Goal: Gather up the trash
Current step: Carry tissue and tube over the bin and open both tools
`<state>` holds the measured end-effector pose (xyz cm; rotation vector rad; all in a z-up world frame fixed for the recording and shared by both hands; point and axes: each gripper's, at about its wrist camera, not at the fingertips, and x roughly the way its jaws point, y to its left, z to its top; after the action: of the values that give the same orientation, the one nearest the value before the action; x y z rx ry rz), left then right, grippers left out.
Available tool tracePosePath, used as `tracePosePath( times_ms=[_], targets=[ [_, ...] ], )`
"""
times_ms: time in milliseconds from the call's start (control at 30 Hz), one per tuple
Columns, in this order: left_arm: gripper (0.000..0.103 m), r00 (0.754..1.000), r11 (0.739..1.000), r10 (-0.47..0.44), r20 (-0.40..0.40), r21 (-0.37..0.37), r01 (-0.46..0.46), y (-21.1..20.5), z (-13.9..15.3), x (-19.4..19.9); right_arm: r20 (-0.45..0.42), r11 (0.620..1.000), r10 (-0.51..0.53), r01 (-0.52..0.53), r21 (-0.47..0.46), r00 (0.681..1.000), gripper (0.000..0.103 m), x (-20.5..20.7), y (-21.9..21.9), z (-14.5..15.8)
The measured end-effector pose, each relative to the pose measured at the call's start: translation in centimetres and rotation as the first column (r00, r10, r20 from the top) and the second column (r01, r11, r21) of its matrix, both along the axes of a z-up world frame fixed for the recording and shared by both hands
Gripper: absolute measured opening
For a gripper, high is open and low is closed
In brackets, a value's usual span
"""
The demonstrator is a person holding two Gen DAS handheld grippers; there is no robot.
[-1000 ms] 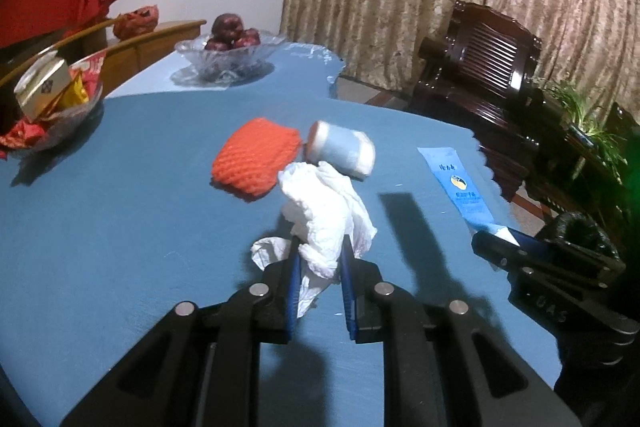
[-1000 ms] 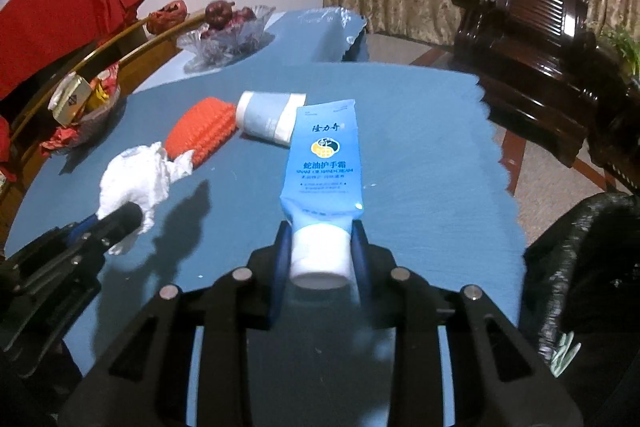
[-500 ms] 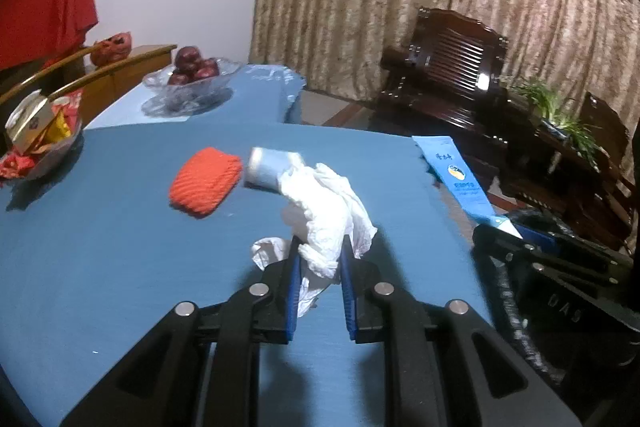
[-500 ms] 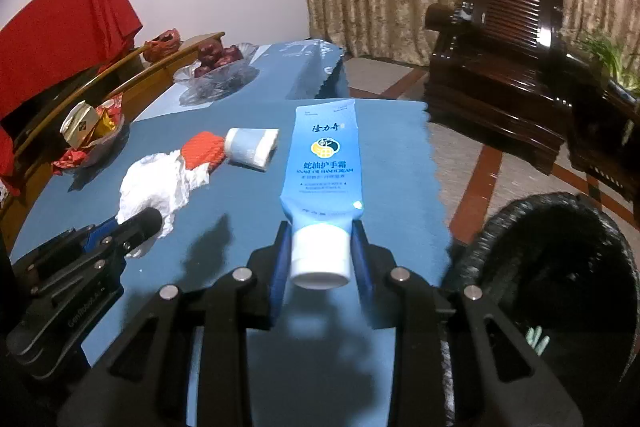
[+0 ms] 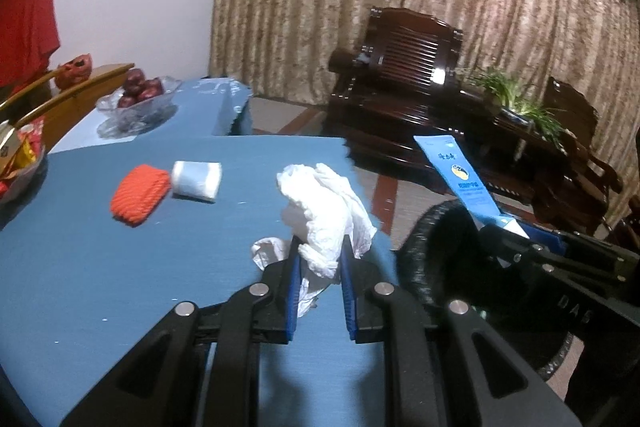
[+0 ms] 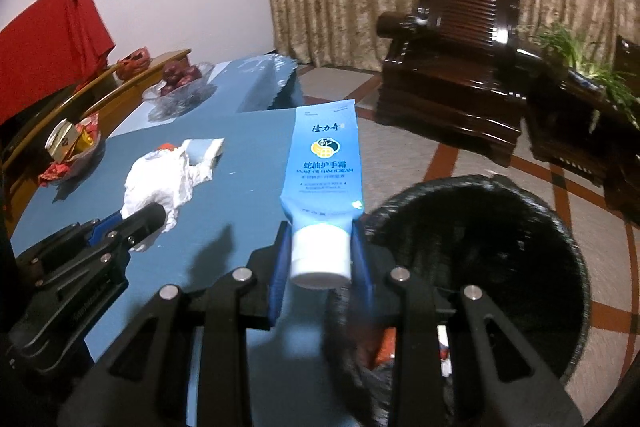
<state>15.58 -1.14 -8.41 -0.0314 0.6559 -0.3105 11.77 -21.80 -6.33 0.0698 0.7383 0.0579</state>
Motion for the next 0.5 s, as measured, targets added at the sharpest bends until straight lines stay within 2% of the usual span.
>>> tracePosePath(
  times_ms=[500],
  targets=[
    [0.018,0.986,0.986,-0.169,0.012,-0.004,0.169,-7.7,1.0,-1.9,0.015,0.99,-0.138,0.139,-0.025,0.99,0.029,-4.6,-7.7,0.7]
  ],
)
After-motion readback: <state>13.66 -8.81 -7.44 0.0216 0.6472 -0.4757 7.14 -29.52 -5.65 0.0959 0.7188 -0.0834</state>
